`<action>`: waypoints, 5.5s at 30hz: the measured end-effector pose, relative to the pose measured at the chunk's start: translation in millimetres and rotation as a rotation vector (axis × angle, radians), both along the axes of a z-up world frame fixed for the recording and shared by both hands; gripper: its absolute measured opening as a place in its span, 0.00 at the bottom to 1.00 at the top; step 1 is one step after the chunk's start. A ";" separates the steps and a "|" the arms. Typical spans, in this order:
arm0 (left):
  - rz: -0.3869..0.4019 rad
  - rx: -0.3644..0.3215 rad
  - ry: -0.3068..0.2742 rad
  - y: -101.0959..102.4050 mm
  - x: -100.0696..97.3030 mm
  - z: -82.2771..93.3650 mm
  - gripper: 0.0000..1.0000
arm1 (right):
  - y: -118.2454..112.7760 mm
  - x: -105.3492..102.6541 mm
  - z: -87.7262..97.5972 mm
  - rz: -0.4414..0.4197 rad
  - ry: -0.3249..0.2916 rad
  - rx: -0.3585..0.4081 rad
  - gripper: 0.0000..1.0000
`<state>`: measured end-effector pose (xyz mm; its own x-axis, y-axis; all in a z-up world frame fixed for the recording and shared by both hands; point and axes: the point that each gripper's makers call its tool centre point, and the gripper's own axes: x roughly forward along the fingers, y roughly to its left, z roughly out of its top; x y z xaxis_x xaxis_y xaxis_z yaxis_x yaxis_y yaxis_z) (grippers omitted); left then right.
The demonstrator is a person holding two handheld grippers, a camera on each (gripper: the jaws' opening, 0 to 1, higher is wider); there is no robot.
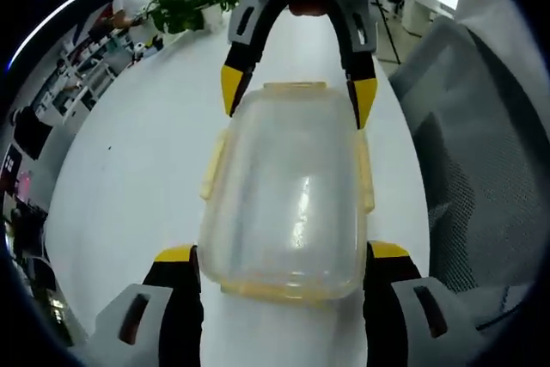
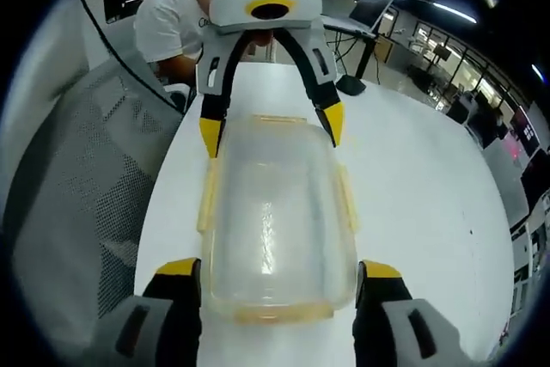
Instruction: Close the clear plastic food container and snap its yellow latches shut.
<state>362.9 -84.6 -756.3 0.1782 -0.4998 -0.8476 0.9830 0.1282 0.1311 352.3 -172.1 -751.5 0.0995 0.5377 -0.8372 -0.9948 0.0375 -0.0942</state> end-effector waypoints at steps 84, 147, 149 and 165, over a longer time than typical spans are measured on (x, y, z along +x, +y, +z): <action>0.213 -0.139 -0.050 -6.7 105.6 41.9 0.99 | -6.3 106.3 42.2 -0.326 -0.003 0.150 0.99; 0.675 -0.421 -0.142 86.7 -109.7 95.7 0.99 | -105.6 -99.2 107.2 -0.843 -0.130 0.460 0.96; 0.680 -0.430 -0.138 84.9 -111.5 97.3 0.99 | -104.1 -101.1 108.2 -0.846 -0.120 0.474 0.96; 0.723 -0.426 -0.137 86.8 -111.1 90.1 0.99 | -103.0 -113.6 101.5 -0.879 -0.075 0.468 0.99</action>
<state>251.7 2.2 -666.2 0.6638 -0.4953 -0.5604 0.6193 0.7841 0.0406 238.7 -275.1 -650.1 0.6644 0.5218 -0.5351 -0.5881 0.8068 0.0566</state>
